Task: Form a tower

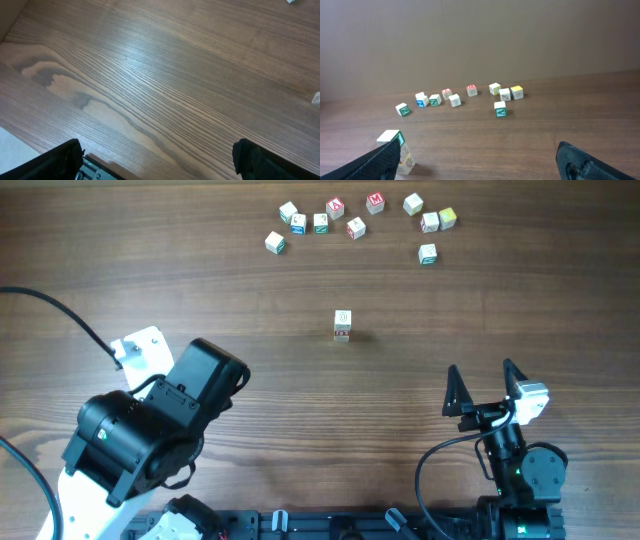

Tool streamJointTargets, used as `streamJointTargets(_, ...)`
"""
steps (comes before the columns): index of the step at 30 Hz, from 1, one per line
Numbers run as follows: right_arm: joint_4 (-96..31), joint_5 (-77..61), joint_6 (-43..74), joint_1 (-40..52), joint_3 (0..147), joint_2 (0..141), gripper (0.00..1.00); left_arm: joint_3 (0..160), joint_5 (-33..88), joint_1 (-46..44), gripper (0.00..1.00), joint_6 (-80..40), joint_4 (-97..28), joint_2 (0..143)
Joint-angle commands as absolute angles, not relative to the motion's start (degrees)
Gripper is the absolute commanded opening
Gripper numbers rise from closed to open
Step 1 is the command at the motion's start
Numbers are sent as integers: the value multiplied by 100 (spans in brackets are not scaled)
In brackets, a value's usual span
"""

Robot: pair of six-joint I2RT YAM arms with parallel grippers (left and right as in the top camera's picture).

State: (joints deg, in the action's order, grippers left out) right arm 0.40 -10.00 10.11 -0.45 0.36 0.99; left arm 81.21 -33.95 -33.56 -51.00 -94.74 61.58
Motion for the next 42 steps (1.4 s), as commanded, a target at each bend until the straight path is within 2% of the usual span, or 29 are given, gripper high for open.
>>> streamJointTargets(1, 54, -823, 873, -14, 30, 80, 100, 8119, -3389, -3321, 100, -5190, -9474, 6149)
streamJointTargets(9, 5, -622, -932, 115, 32, 16, 100, 8119, -3389, -3321, 100, -5190, -9474, 6149)
streamJointTargets(42, 32, -644, -893, 30, 32, 21, 100, 8119, -3389, -3321, 100, -5190, -9474, 6149)
